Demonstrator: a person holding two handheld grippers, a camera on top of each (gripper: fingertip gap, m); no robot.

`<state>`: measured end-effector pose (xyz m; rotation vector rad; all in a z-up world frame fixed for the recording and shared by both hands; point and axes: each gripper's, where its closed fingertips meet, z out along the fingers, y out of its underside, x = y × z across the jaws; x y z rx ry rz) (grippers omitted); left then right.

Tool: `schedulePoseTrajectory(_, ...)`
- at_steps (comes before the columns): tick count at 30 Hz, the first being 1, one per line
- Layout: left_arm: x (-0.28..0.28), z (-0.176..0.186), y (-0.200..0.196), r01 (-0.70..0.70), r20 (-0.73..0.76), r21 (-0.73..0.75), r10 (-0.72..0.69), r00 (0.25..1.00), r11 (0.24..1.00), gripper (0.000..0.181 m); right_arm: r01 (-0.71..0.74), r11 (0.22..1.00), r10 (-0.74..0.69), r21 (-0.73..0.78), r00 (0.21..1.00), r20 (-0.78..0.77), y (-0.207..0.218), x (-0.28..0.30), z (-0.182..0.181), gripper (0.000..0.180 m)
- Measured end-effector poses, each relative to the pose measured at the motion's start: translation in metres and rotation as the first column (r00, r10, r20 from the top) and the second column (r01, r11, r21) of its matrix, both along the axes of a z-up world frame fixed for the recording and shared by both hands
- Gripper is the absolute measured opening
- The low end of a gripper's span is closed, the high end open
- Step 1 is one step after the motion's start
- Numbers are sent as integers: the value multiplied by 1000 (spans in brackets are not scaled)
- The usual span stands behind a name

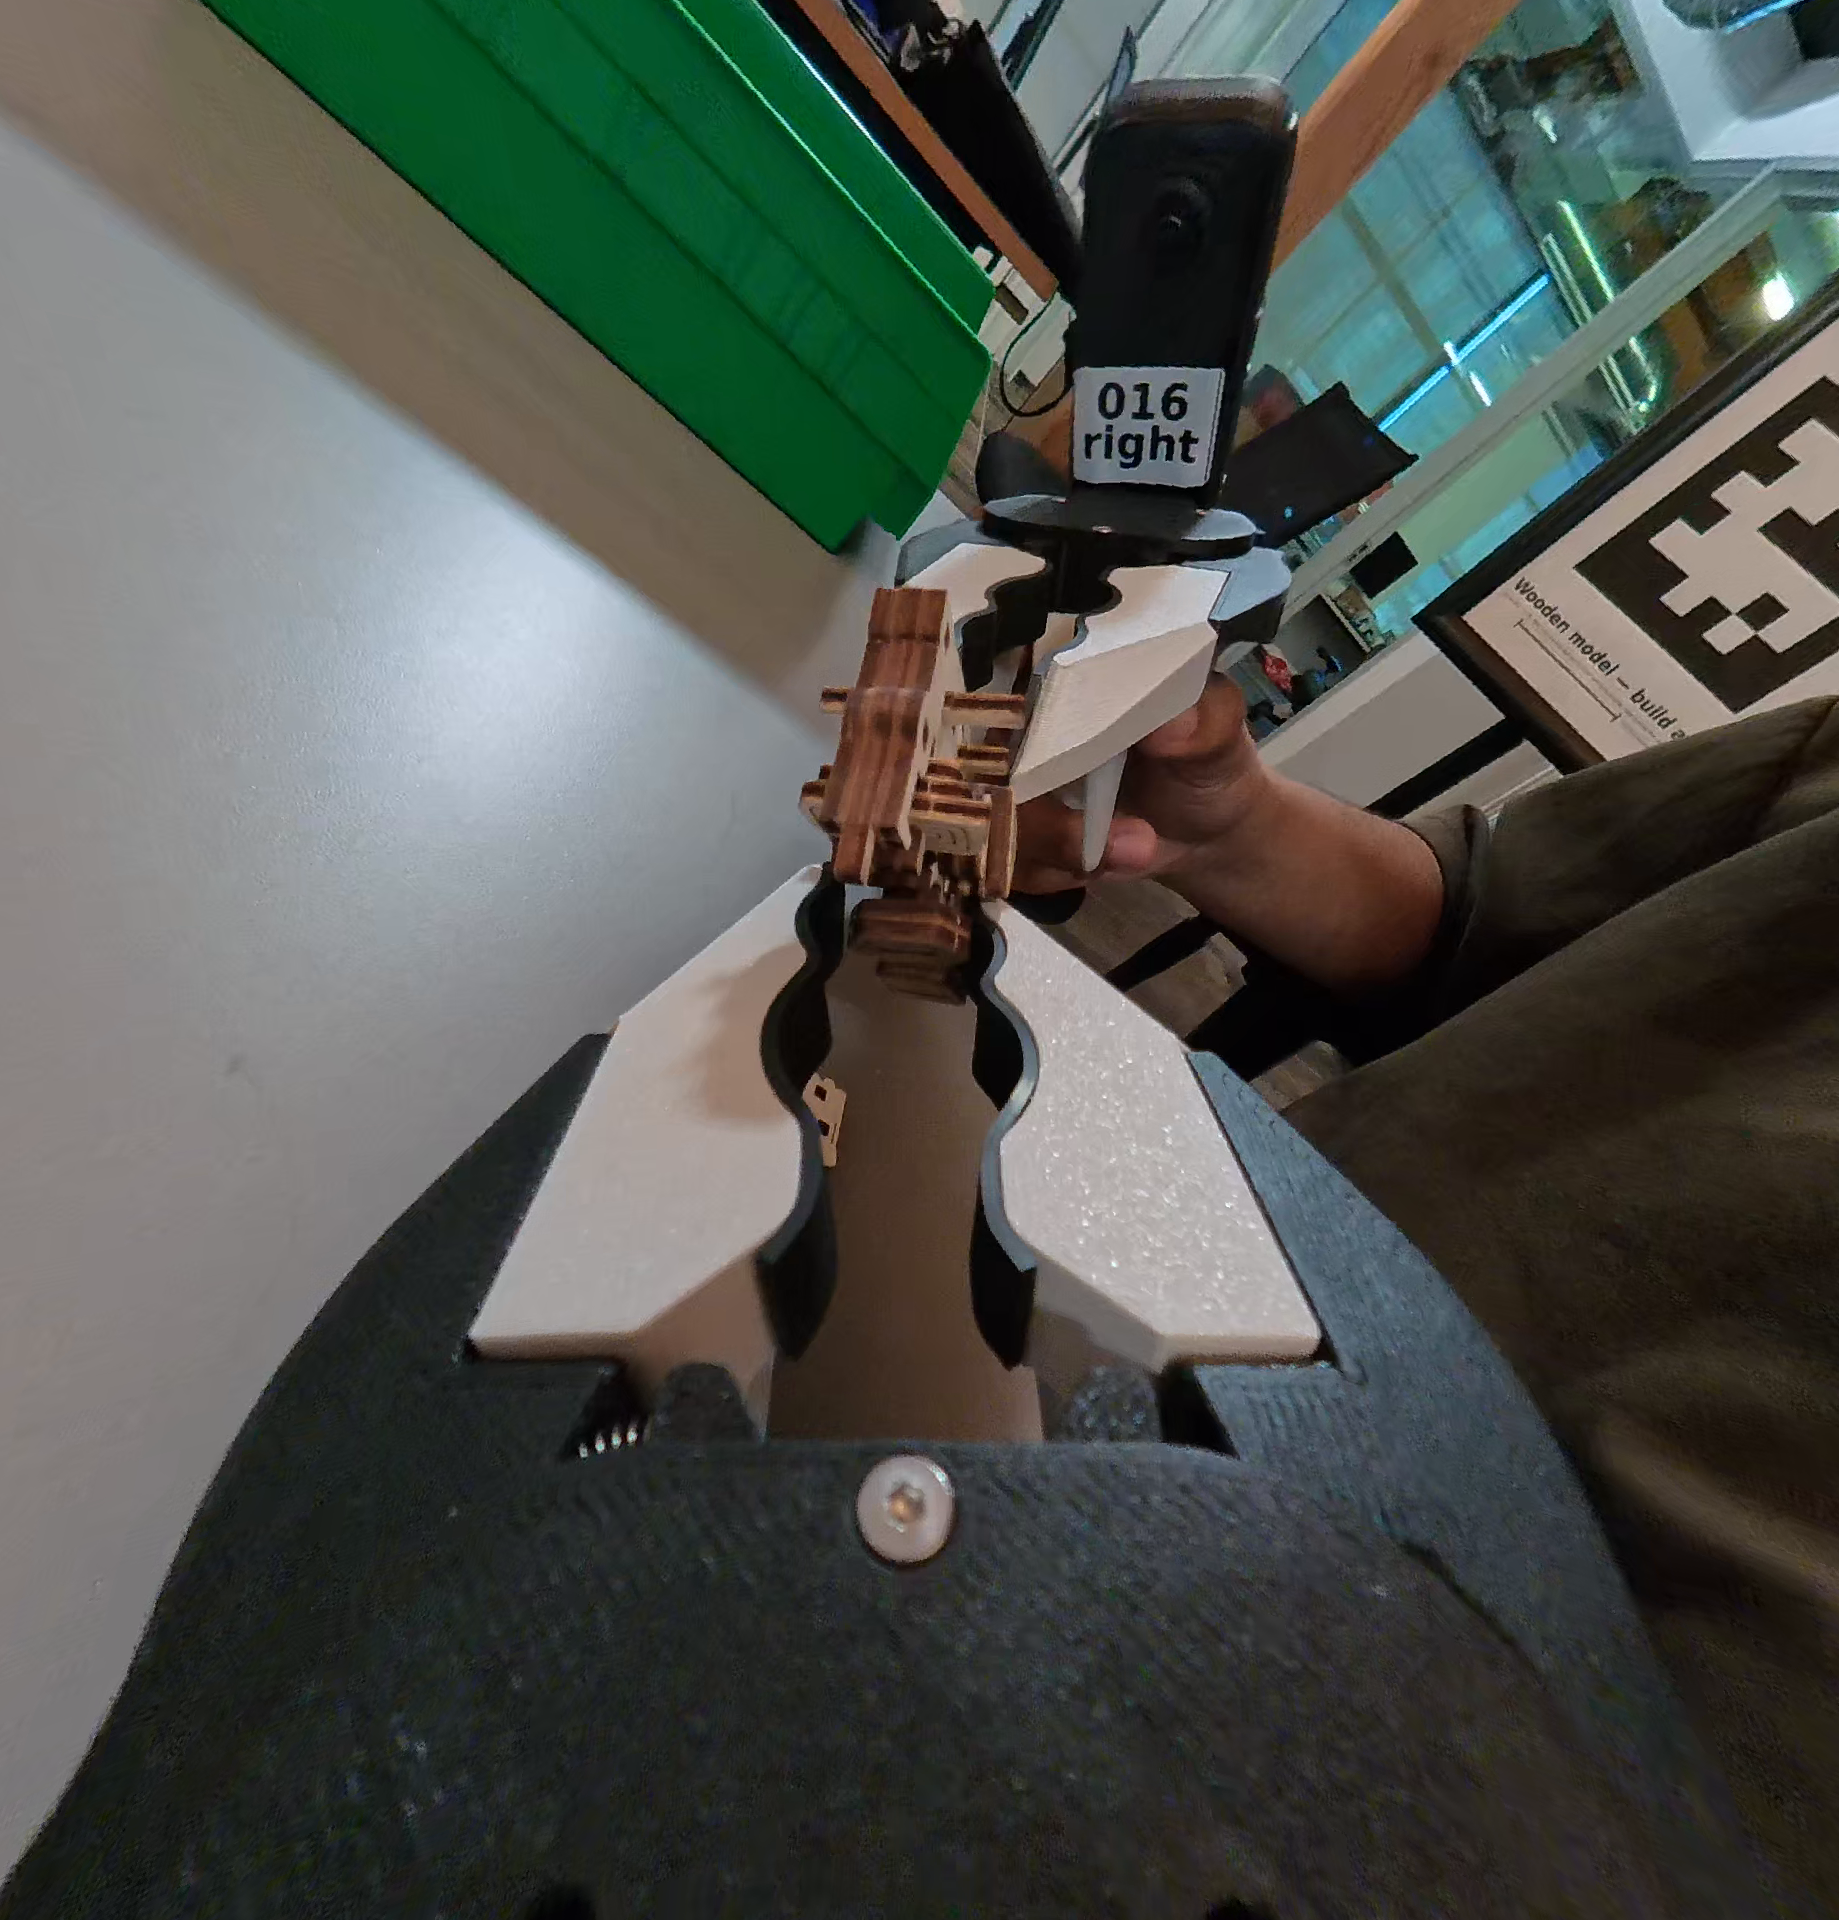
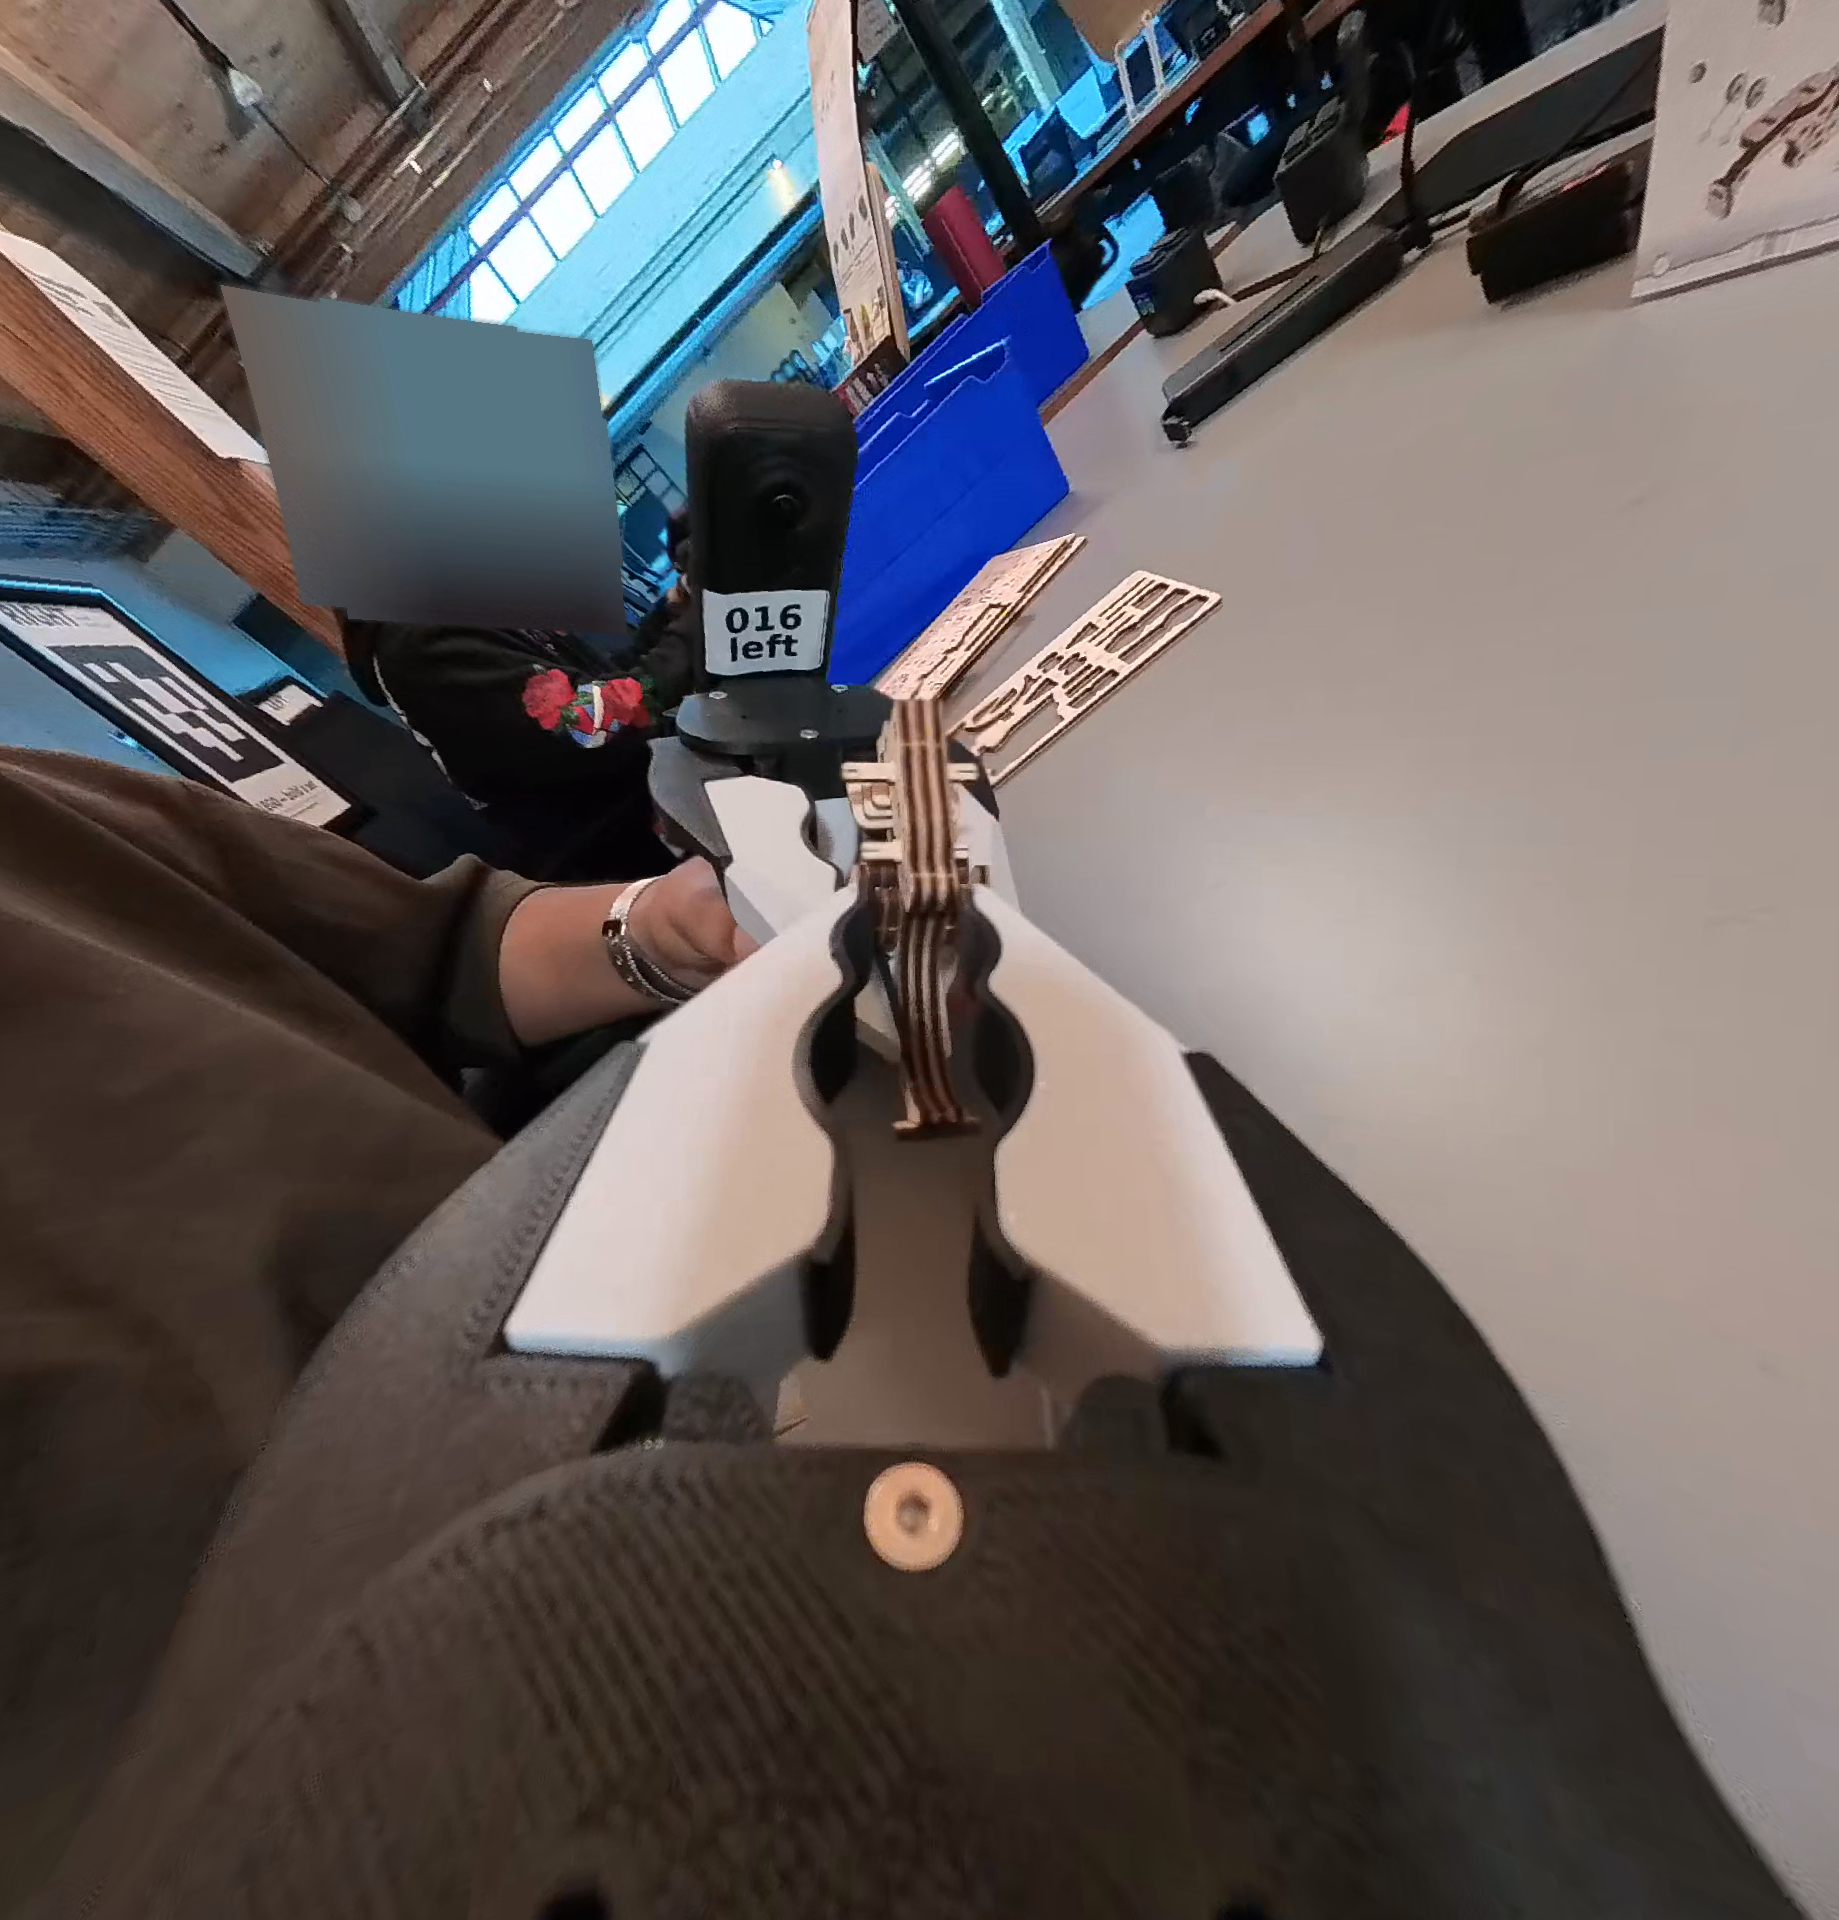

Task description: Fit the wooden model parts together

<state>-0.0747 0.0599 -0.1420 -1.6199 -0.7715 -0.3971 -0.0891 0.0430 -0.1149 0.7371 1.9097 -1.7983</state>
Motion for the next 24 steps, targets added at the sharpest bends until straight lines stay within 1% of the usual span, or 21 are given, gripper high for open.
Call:
schedulePoseTrajectory(3, 1, 1, 0, 8, -7, 0, -8, 1000, 1000, 19, -11, 999, 13, -40, 999, 52, 0, 0, 2, 13)
schedulePoseTrajectory(4, 2, 3, 0, 15, -6, 9, -15, 1000, 1000, 18, -7, 999, 10, -52, 998, 64, 1, -1, 3, 8)
schedulePoseTrajectory(5, 2, 4, 0, 16, -4, 15, -16, 1000, 1000, 16, -6, 998, 10, -62, 998, 69, 1, -1, 4, 7)
schedulePoseTrajectory(10, 3, -1, 1, 20, -21, -16, -20, 1000, 1000, 16, -7, 1000, 8, -16, 1000, 22, 0, 0, 0, 9)
schedulePoseTrajectory(15, 4, 4, 3, 26, 4, 25, -26, 1000, 999, 17, -9, 999, 11, -40, 999, 43, 1, 0, 3, 7)
schedulePoseTrajectory(17, 1, 4, 2, 2, -2, 28, -2, 1000, 1000, 19, 23, 999, -21, -45, 999, 45, 3, -4, 5, 7)
schedulePoseTrajectory(18, -1, 3, 1, -14, -11, 20, 14, 1000, 1000, 25, 48, 997, -45, -54, 998, 45, 5, -8, 6, 7)
schedulePoseTrajectory(20, -7, 1, -3, -56, -42, -5, 55, 998, 998, 38, 100, 993, -97, -65, 994, 57, 10, -16, 8, 7)
schedulePoseTrajectory(22, -15, 4, -8, -114, -112, -23, 111, 988, 993, 42, 161, 986, -157, -51, 985, 77, 16, -26, 5, 7)
schedulePoseTrajectory(24, -24, 13, -17, -202, -245, -48, 184, 952, 978, 42, 214, 976, -209, -29, 970, 123, 19, -34, -2, 7)
